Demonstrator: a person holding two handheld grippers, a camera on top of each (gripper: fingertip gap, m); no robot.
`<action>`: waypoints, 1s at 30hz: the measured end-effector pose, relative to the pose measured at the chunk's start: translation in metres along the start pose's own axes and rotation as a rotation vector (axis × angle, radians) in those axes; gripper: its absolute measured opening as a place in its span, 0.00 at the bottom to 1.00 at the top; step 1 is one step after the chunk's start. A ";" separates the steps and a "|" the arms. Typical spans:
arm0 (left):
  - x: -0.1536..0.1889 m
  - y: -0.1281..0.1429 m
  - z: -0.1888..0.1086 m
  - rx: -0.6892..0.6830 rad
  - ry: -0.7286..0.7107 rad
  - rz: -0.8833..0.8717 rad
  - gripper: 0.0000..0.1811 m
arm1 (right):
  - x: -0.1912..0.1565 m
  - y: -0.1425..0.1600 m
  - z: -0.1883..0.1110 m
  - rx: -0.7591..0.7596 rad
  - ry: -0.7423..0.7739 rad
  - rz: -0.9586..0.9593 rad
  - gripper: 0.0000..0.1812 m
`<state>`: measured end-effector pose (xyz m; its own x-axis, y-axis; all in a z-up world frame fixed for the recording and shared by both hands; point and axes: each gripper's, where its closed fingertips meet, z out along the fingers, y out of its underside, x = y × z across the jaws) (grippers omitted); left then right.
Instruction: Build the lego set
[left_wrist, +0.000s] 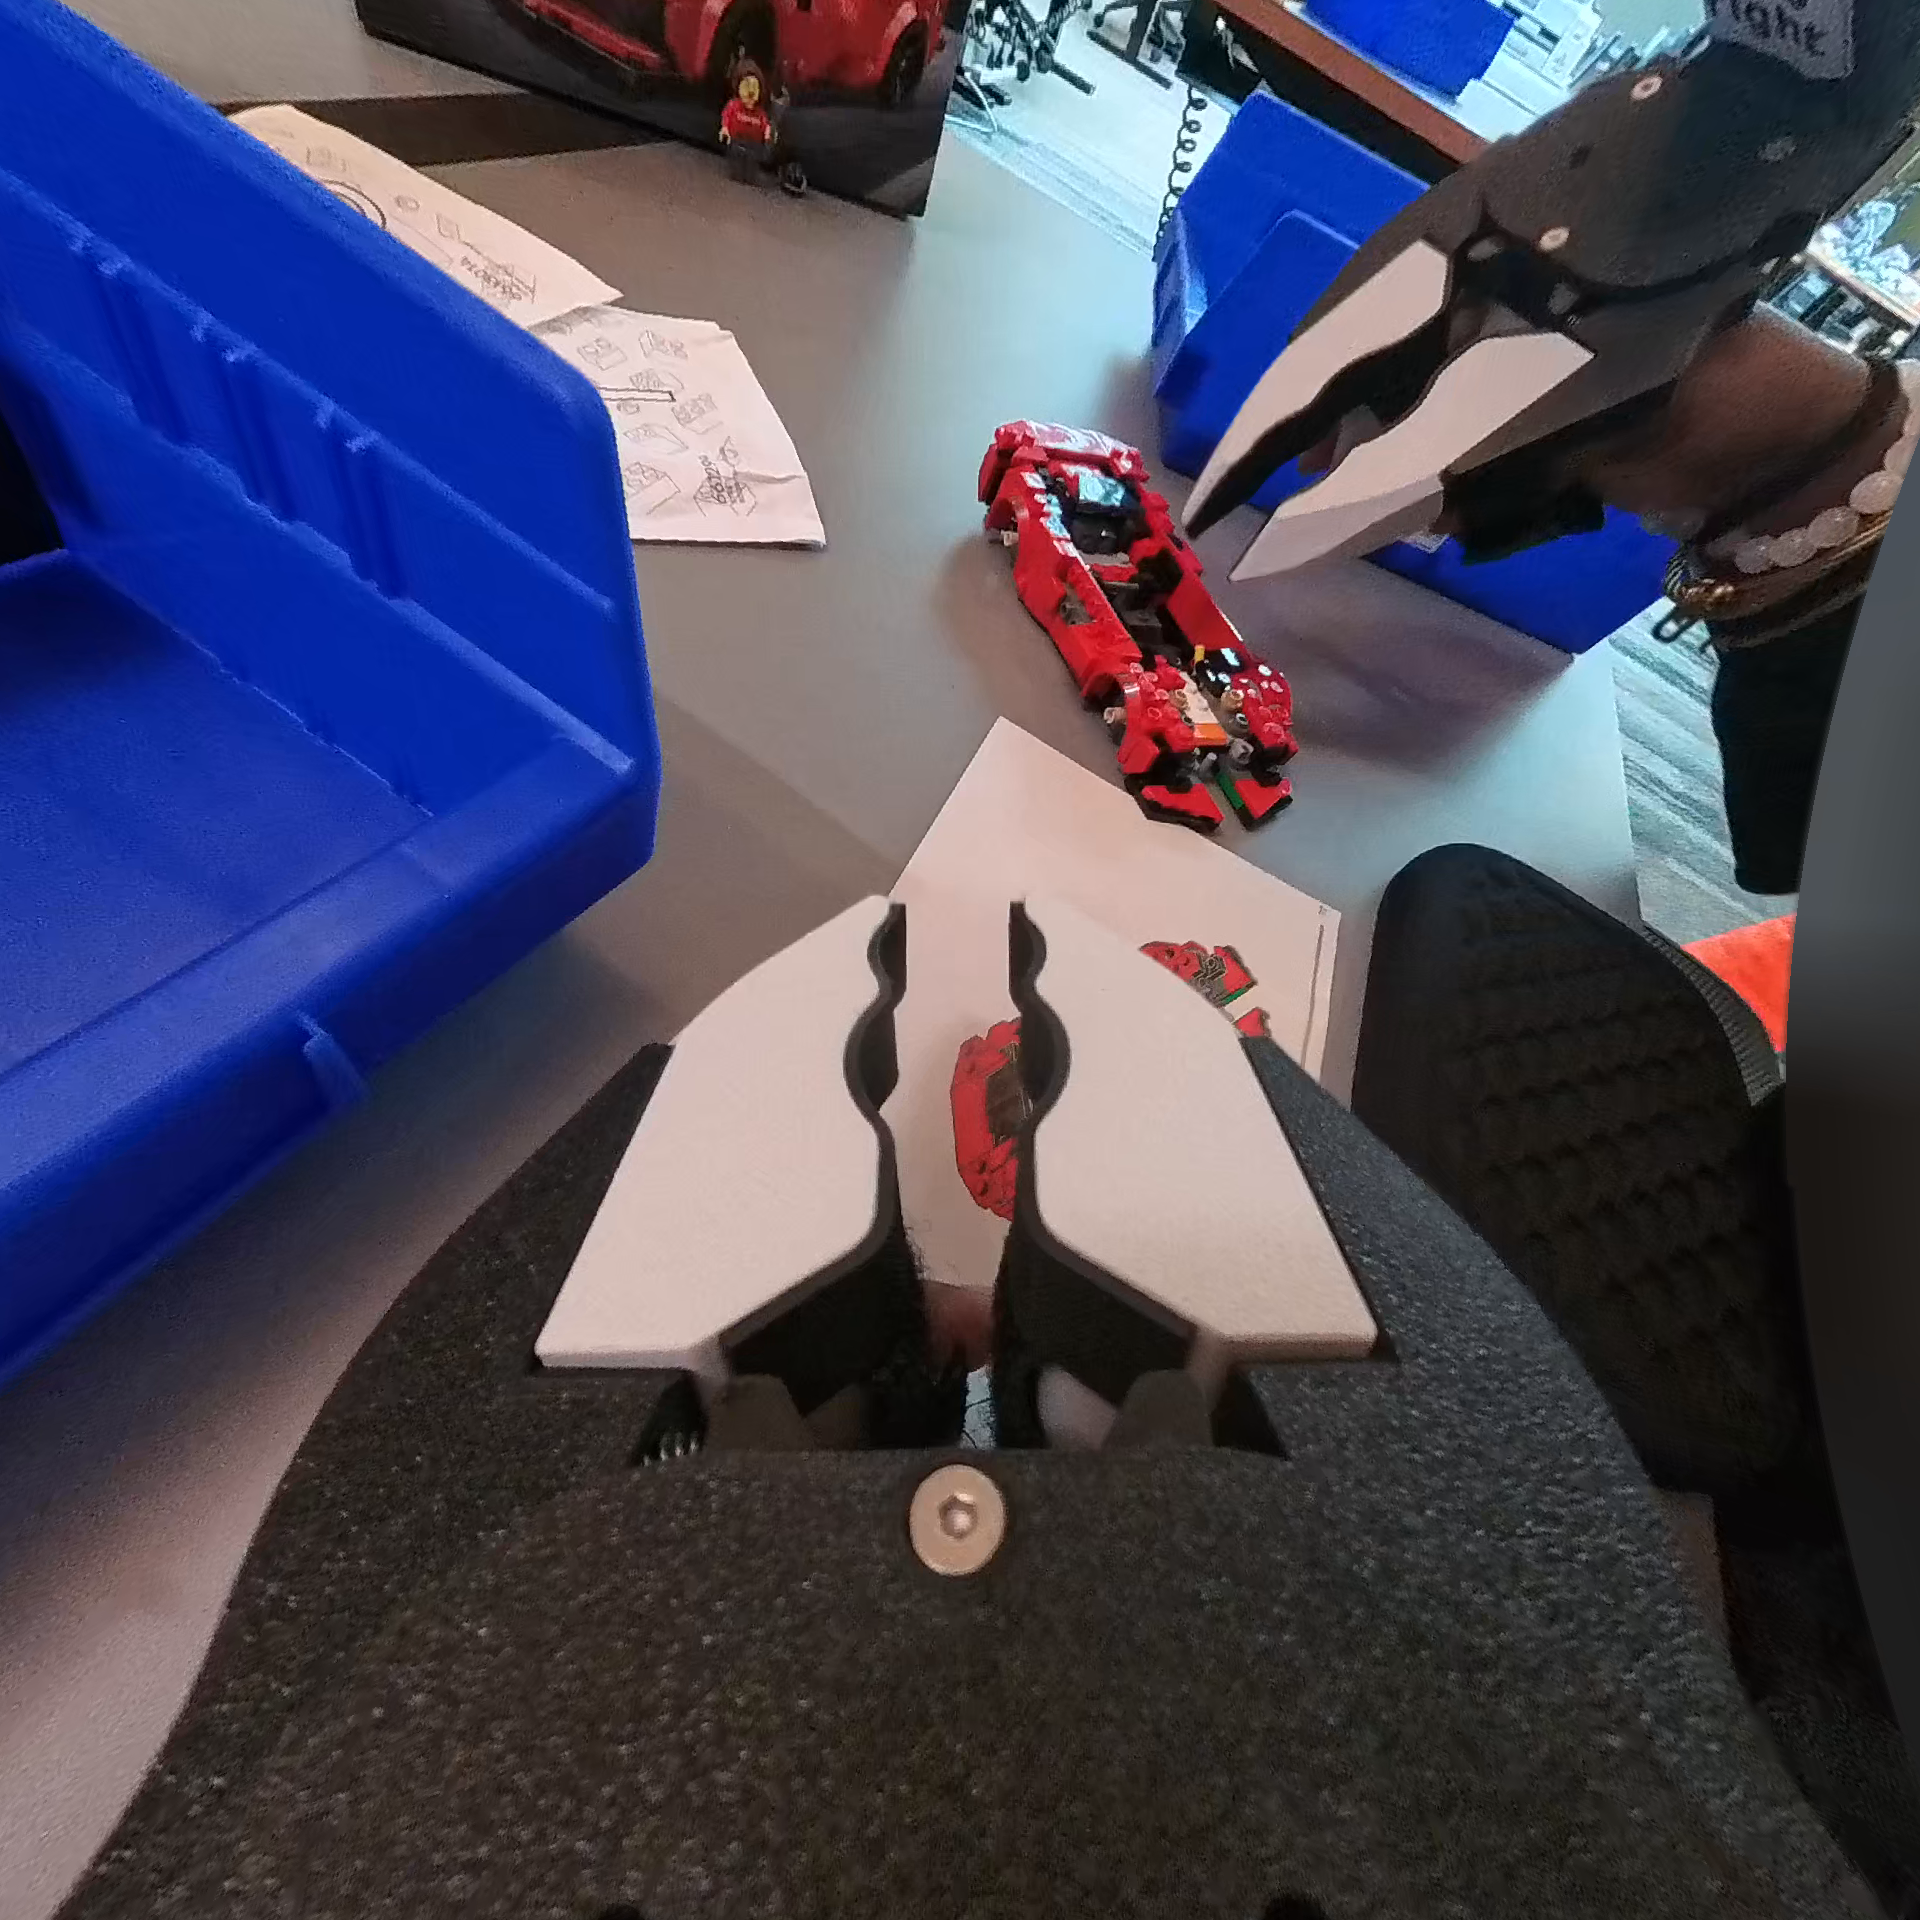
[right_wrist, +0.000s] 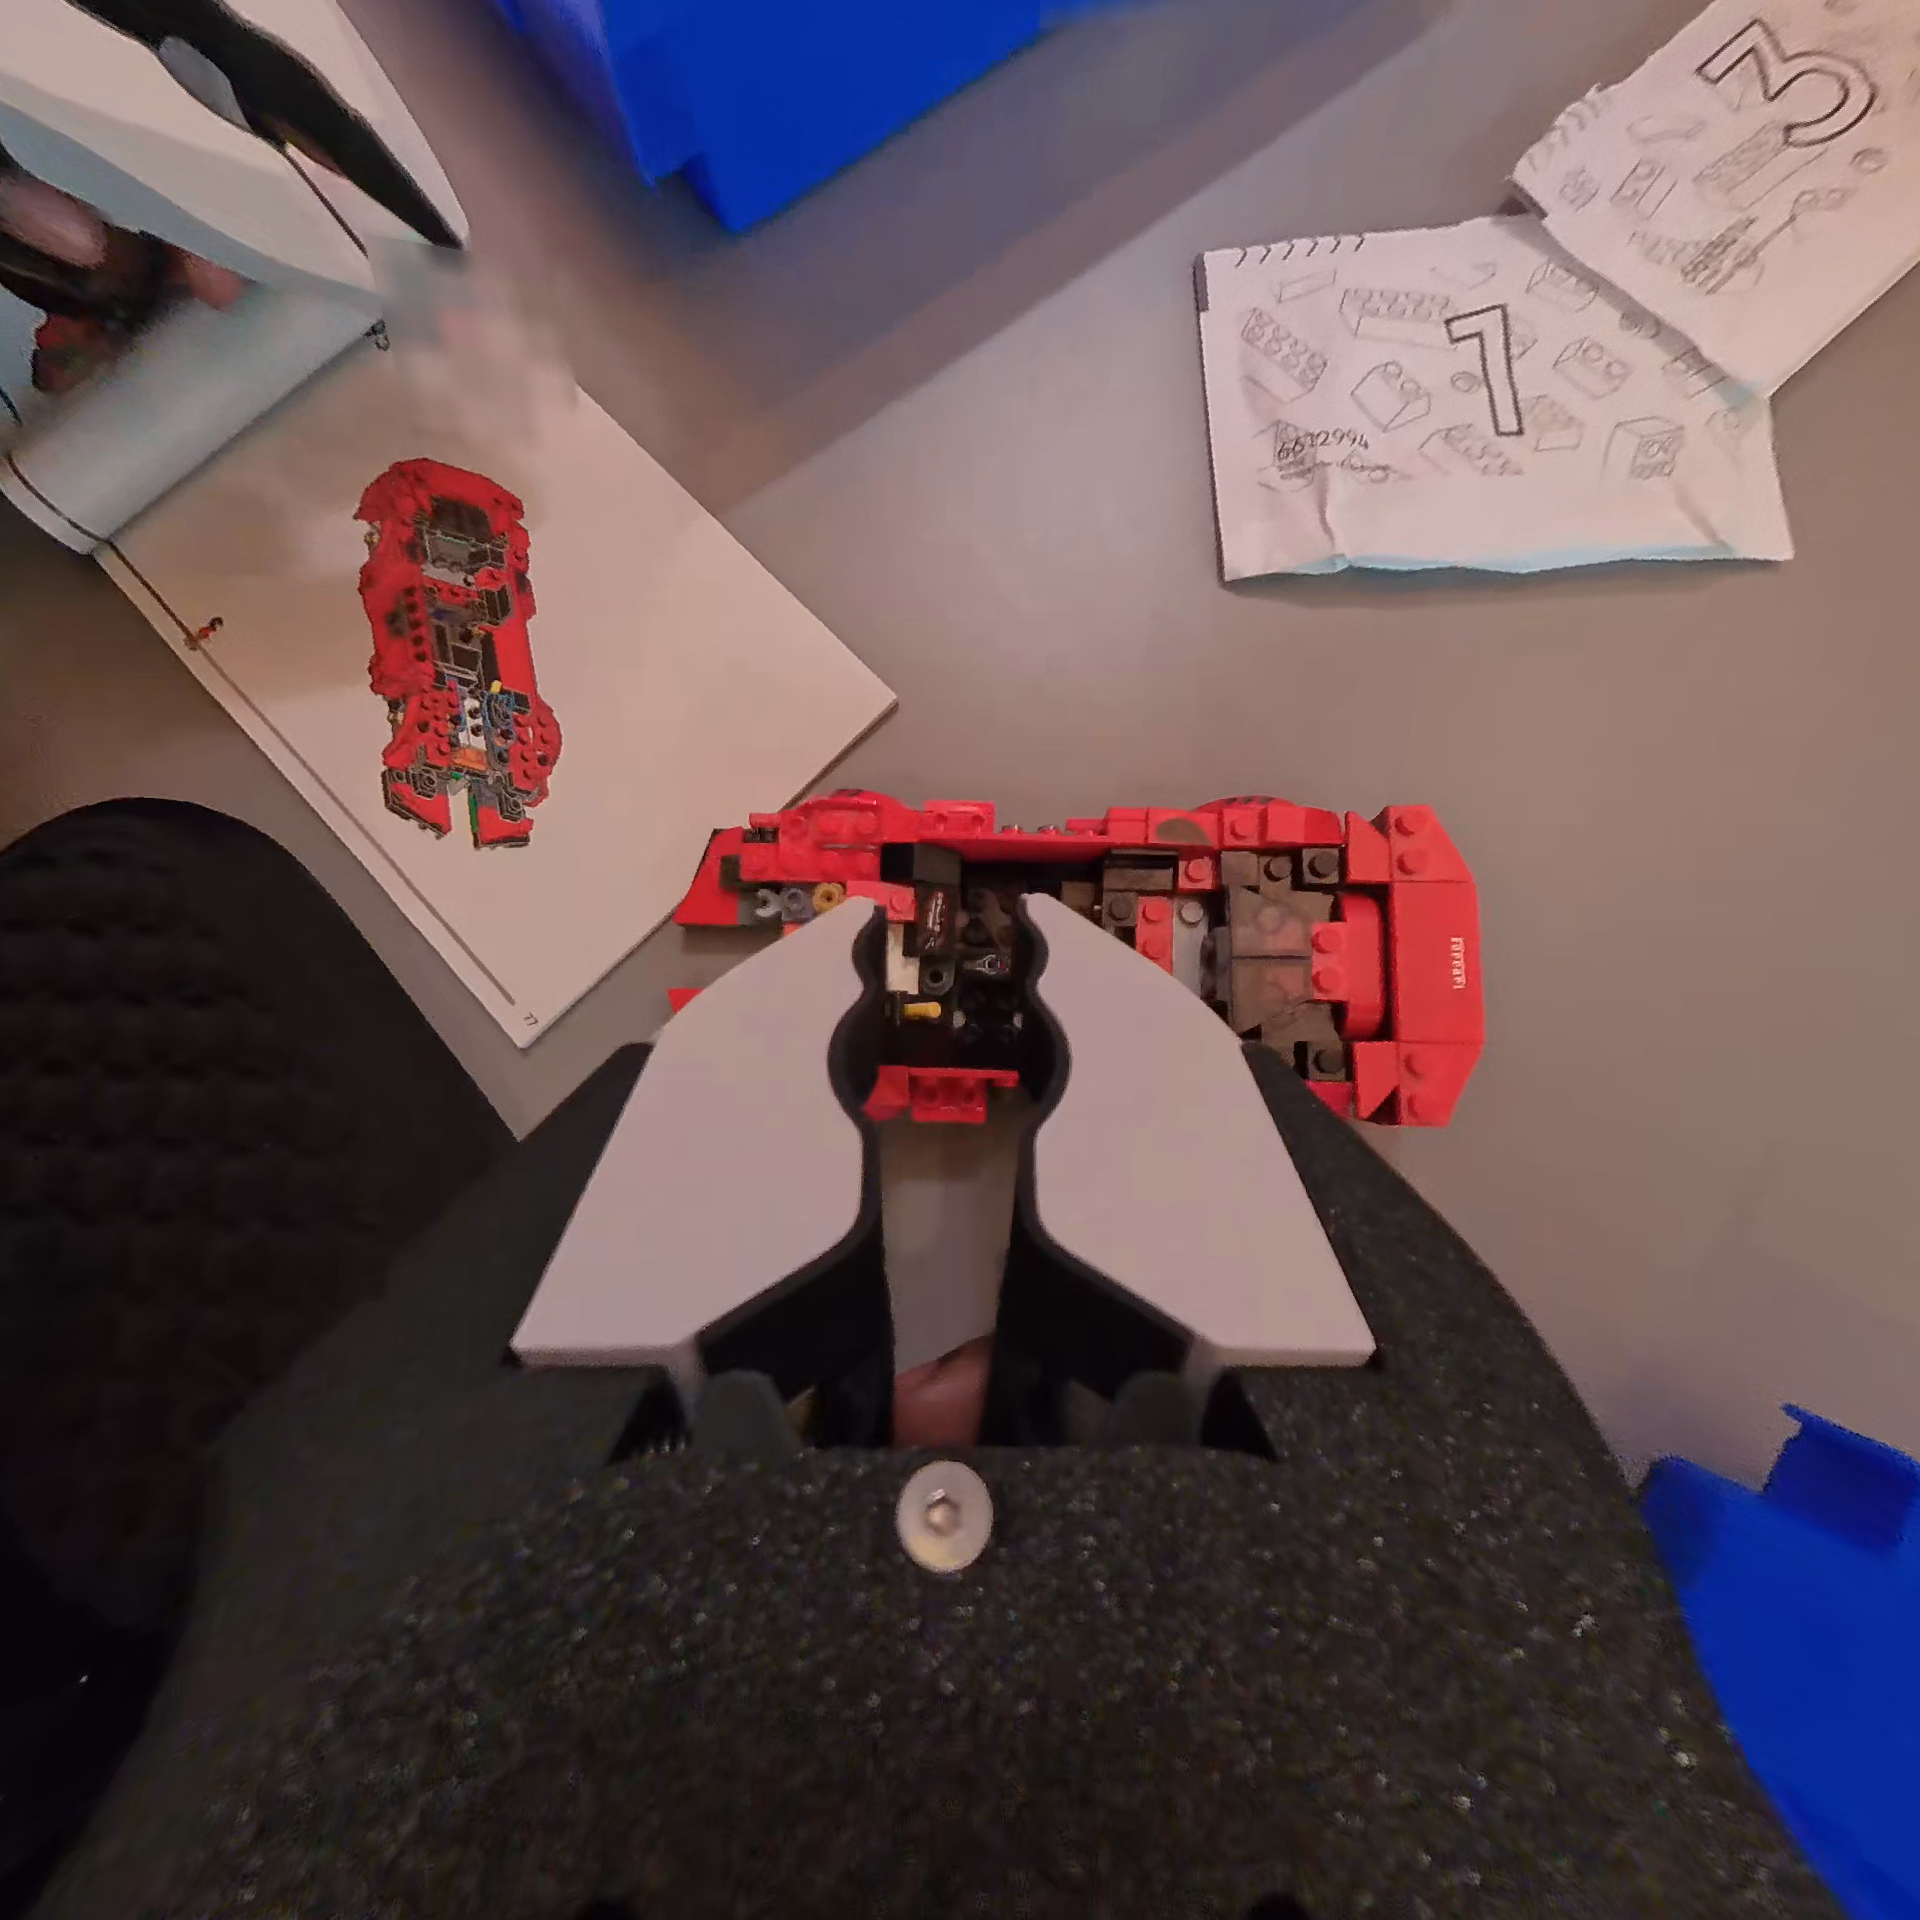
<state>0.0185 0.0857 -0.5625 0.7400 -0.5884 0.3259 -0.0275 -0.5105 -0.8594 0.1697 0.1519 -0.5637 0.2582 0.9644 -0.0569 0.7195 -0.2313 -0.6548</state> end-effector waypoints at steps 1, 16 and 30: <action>0.000 0.001 0.001 -0.006 0.001 0.002 0.10 | 0.000 0.002 0.001 -0.008 -0.004 0.002 0.12; -0.002 0.004 0.002 -0.001 0.015 -0.030 0.08 | -0.002 0.000 0.015 0.011 -0.056 0.031 0.11; -0.001 0.006 0.002 -0.007 0.010 -0.016 0.07 | 0.001 0.007 0.013 0.007 -0.143 0.128 0.13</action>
<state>0.0195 0.0846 -0.5684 0.7334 -0.5864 0.3438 -0.0205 -0.5246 -0.8511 0.1670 0.1524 -0.5780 0.2530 0.9356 -0.2462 0.6821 -0.3530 -0.6404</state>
